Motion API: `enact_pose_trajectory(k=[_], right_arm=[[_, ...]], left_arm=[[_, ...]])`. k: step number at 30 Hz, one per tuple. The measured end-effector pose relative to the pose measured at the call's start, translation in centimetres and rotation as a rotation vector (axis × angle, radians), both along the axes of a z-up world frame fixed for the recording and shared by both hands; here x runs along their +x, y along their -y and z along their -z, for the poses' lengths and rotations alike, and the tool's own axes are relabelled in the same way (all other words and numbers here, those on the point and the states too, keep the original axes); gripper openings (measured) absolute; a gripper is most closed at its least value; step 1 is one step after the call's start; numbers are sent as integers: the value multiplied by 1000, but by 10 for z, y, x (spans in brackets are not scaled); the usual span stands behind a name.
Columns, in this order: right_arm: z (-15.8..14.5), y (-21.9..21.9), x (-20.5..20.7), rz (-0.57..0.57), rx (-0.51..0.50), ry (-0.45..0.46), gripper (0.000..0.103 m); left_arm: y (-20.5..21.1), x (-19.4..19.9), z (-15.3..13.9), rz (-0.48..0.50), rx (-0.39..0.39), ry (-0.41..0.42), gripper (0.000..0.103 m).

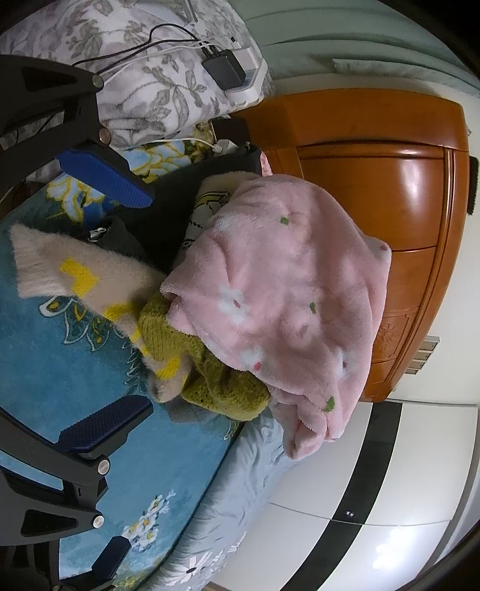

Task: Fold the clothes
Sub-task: 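Reach both grippers toward the pink fleece garment on the clothes pile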

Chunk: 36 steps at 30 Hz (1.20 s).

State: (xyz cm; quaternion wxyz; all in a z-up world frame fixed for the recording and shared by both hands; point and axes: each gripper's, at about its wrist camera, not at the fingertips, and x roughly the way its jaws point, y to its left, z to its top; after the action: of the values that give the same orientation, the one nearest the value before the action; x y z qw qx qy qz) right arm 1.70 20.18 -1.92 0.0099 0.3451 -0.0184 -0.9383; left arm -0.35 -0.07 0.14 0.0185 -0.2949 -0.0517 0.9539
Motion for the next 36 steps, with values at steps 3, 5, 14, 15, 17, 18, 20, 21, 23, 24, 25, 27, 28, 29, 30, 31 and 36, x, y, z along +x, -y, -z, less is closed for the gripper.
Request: enact_pose_trajectory(k=[3,5,14,15,17,18,20,21,23,24,25,27,28,29,30,31,36], right_arm=[[-1,-2,0,3,0,1,102],[-1,-2,0,8,0,1,102],[-6,0,-4,4,-49,-22,102],[-7,-1,-4,0,-58,-23,102],[-8,0,-3,-4,-60,-29,102],[-9,0,-2,-6,-61,-33,102],[-11,-1,0,-14,-72,-45,102],[-12,-2,0,-18,-81,-49,102],[-13,-3,1,-27,-102,-54,102],[-14,-4,1,-32,-112,-56,102],[-15,-4,1,-37,-122,-59,102],[-15,-5,1,-39,-130,-58,102],[-15,-6,1,-40,-133,-57,102],[-15,-6,1,-41,-136,-57,102],[-15,-7,1,-42,-135,-55,102],[-14,-7,2,-42,-133,-54,102],[-12,-10,2,-51,-146,-52,102]], left_arm=[[0,-2,-1,3,10,2,103],[0,-3,-1,11,10,-6,103],[5,-8,-11,43,40,-29,103],[4,-8,-12,39,41,-36,103],[3,-7,-13,39,41,-43,103],[3,-7,-13,44,44,-43,103],[3,-7,-15,54,54,-50,103],[3,-6,-16,54,63,-63,103],[4,-2,-18,48,88,-93,103],[5,-2,-19,47,100,-101,103],[5,-2,-19,49,111,-100,103],[5,-4,-20,53,130,-94,103],[4,-4,-20,55,131,-88,103],[3,-5,-20,57,125,-82,103],[2,-5,-20,60,113,-79,103],[1,-5,-21,63,99,-78,103],[-2,-4,-23,69,60,-79,103]])
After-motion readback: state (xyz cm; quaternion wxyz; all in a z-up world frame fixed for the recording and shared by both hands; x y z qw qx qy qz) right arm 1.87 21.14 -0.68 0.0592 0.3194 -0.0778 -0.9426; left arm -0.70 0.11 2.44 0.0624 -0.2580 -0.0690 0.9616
